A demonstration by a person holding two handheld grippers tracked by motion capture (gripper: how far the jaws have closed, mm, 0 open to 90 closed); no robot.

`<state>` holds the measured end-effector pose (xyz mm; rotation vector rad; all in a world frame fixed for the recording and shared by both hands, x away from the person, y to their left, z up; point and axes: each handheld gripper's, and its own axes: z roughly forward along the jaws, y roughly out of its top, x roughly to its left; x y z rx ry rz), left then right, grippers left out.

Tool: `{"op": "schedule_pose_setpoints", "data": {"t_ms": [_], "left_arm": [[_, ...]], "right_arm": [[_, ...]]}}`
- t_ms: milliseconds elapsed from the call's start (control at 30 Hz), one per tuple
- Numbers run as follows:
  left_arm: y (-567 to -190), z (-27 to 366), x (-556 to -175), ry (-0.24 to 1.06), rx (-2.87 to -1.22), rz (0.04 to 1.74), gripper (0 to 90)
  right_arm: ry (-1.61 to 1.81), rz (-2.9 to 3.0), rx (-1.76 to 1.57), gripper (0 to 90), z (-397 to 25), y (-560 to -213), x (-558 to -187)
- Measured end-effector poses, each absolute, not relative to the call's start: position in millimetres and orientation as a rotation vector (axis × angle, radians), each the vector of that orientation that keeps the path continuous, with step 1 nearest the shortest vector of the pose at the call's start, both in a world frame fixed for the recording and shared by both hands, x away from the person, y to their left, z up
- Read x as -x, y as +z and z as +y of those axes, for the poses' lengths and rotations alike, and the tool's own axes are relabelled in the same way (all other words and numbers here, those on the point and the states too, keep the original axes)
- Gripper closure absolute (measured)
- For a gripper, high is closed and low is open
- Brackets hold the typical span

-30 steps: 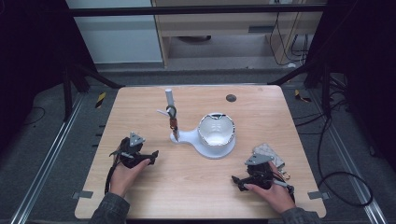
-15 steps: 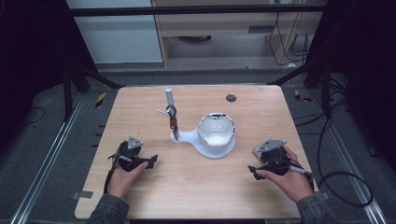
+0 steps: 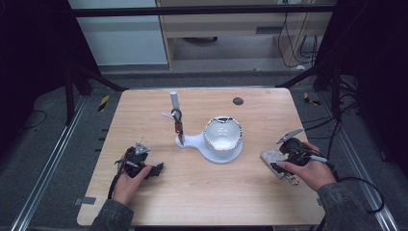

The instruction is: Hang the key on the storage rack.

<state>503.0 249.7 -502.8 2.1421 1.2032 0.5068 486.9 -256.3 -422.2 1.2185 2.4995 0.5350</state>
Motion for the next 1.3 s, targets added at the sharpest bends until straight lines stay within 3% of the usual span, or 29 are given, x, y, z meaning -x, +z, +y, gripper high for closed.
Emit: {"op": "schedule_pose_setpoints", "data": {"t_ms": [467,900,1300], "left_arm": [[-504.4,249.6,-503.3,0.504,-2.138,1.207,1.5],[-508.4,251.6,-500.9,0.530,-2.101,1.193,0.0],[-508.6,251.2,-500.8,0.530,-2.094,1.196,0.0]], "right_arm": [[0.446,2.556,-1.281,14.4,-266.3,-425.5,-495.1],[0.406,2.555,-1.338,18.4,-270.6,-440.5,-494.6],[0.401,2.571,-1.375,13.4,-272.7,-450.6,-492.6]]}}
